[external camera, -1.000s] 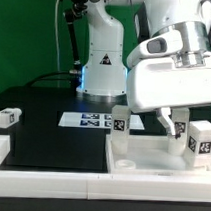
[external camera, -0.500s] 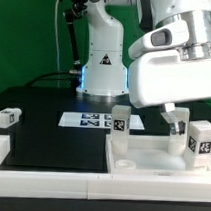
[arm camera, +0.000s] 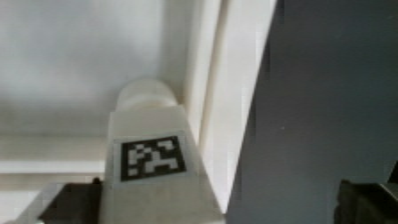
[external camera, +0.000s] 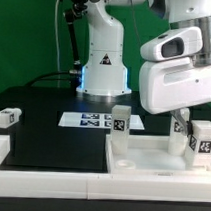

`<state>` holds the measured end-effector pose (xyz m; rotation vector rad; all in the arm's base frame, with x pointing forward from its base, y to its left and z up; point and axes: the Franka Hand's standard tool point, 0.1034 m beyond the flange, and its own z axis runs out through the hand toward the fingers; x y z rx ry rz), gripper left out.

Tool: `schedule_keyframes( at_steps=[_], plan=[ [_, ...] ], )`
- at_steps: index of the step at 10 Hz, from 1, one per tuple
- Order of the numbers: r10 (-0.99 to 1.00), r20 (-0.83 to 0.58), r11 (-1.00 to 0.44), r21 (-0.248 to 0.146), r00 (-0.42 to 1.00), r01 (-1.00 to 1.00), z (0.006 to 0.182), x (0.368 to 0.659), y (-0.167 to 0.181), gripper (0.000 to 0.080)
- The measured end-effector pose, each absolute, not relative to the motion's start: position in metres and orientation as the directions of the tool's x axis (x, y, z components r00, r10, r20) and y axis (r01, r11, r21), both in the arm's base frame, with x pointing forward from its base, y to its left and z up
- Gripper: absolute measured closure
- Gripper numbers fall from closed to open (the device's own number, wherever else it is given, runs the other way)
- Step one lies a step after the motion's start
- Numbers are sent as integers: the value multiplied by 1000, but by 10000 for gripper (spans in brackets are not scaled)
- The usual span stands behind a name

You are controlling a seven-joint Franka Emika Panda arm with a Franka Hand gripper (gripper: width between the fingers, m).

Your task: Assemble square table

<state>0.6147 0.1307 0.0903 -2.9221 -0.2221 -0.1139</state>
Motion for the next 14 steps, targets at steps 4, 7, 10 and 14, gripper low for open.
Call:
schedule_keyframes(
  at_steps=[4,7,10,14],
  plan=[
    [122,45,-981,-144,992,127,92,616,116,151],
    [98,30,-986,-134,995,101,89,617,118,151],
    [95,12,-986,-134,995,96,81,621,114,151],
    [82,12,-987,-137,997,83,75,633,115,284]
  ],
)
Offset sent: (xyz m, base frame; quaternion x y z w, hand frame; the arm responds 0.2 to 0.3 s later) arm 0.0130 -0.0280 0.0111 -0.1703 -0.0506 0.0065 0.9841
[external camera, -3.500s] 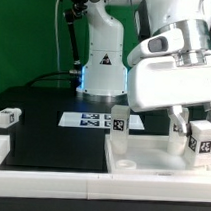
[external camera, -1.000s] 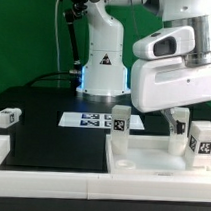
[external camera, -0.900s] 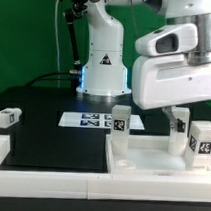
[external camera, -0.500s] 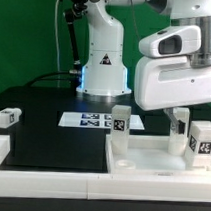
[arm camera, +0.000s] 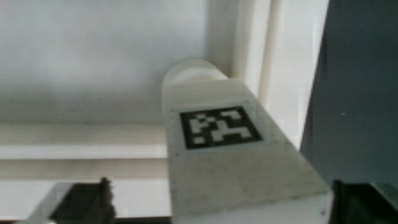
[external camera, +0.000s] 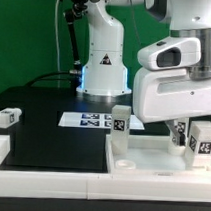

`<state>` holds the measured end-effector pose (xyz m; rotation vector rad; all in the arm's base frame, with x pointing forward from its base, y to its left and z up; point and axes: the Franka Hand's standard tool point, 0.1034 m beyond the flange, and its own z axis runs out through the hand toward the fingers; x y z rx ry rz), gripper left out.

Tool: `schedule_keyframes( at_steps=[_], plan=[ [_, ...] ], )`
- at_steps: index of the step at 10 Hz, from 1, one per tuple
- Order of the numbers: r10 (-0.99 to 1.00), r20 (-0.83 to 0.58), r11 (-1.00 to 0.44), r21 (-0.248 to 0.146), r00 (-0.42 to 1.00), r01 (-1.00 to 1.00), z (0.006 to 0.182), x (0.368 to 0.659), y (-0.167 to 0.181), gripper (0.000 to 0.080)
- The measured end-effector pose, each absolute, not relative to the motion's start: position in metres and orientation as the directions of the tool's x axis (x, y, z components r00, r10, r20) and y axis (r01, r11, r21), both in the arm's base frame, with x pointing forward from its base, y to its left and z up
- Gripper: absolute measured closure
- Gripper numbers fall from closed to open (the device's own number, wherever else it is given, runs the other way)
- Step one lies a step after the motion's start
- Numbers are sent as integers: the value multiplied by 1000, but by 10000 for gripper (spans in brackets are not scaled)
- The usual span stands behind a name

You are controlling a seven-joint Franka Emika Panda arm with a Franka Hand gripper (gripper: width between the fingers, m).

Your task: Assemble square table

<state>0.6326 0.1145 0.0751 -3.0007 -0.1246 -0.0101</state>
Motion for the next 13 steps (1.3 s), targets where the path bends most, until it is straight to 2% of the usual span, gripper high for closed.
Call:
schedule_keyframes(
  at_steps=[1,2,3,6,7,9,11,12,13],
  plan=[
    [31,5,-989,-143,999,32,75,633,115,284],
    [-55,-8,-987,-150,998,-56,75,632,117,430],
    [-116,-17,-982,-147,993,-117,75,632,115,505],
    [-310,-45,-939,-145,950,-313,74,633,112,506],
    [-438,-56,-885,-148,897,-441,74,633,111,506],
    [-695,-110,-697,-139,711,-703,74,630,113,506],
    [-887,-196,-395,-151,419,-906,73,628,118,505],
    [-920,-232,-289,-143,316,-947,73,627,120,505],
    [-925,-238,-271,-137,297,-953,73,626,122,505]
  ],
)
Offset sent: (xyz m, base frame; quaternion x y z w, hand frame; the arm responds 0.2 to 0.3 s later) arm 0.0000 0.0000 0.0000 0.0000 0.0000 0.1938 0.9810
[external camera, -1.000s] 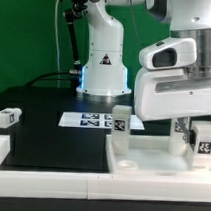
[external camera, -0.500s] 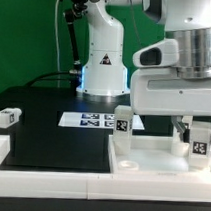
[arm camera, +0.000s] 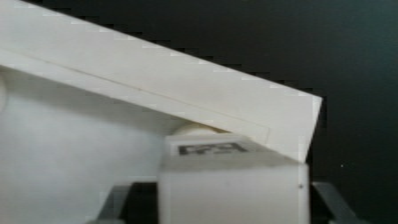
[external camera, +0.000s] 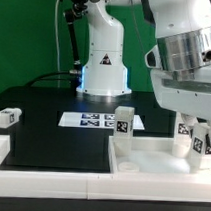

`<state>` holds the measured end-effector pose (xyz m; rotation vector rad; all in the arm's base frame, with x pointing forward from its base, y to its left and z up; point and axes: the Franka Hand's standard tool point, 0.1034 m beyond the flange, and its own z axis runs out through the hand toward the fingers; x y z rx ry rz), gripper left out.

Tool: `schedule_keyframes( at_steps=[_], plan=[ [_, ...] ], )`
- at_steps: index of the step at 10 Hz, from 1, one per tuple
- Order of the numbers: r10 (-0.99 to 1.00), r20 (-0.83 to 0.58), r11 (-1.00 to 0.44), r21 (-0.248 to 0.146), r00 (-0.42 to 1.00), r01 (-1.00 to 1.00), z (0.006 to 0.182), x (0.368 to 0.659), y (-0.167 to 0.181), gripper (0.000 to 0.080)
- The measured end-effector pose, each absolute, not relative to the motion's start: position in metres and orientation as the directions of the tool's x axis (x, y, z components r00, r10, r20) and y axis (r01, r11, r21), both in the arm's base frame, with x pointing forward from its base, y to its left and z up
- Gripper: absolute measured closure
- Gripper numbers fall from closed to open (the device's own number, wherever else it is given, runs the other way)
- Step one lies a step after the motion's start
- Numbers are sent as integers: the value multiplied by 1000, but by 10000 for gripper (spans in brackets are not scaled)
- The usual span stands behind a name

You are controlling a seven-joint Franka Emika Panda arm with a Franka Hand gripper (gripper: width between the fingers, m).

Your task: Assemble square table

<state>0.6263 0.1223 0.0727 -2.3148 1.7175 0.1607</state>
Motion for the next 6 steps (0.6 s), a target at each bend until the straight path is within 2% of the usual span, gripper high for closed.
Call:
schedule_keyframes(
  at_steps=[1,2,4,5,6],
  plan=[
    [-921,-237,-284,-141,311,-948,73,626,122,504],
    [-890,-217,-373,-159,401,-914,73,626,122,504],
    [-746,-145,-624,-189,650,-758,76,628,123,195],
    [-736,-145,-635,-193,662,-748,75,628,123,164],
    [-669,-124,-705,-205,733,-679,74,628,123,164]
  ],
)
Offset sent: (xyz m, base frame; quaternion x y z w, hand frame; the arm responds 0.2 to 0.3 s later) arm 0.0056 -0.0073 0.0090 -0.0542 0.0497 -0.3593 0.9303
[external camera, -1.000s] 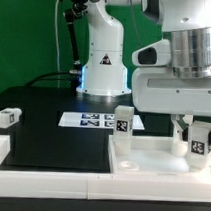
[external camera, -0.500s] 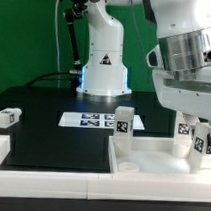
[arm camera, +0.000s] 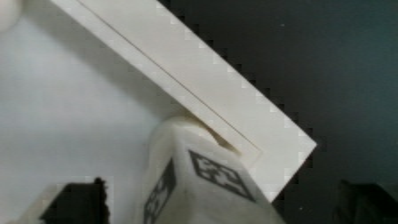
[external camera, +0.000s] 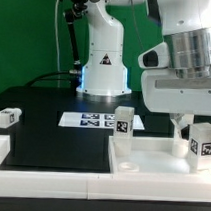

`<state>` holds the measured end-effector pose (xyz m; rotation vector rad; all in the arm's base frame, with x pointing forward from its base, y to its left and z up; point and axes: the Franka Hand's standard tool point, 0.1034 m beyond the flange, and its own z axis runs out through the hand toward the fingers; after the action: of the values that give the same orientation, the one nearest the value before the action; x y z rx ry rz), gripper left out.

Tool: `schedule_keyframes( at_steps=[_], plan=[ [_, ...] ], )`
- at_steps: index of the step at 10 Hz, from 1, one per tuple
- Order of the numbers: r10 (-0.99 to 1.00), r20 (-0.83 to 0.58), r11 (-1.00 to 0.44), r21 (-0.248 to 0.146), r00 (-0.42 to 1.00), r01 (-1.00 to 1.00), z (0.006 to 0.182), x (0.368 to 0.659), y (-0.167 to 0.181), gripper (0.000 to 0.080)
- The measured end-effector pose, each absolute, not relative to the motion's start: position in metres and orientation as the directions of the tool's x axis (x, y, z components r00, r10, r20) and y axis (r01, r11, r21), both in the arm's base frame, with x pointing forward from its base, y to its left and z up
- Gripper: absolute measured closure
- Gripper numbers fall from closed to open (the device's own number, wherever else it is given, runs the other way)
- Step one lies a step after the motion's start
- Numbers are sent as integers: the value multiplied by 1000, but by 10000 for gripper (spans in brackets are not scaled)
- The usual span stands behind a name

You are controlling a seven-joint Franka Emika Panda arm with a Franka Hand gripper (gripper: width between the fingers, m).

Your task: Assemble square table

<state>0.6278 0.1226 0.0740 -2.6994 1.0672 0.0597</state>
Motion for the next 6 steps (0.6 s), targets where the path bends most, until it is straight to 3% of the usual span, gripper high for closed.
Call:
schedule_keyframes(
  at_steps=[2,4,6],
  plan=[
    [-505,-81,-833,-216,859,-510,74,627,122,151],
    [-187,0,-963,-198,982,-184,79,632,124,151],
    [-212,-10,-957,-203,977,-209,78,631,123,151]
  ],
)
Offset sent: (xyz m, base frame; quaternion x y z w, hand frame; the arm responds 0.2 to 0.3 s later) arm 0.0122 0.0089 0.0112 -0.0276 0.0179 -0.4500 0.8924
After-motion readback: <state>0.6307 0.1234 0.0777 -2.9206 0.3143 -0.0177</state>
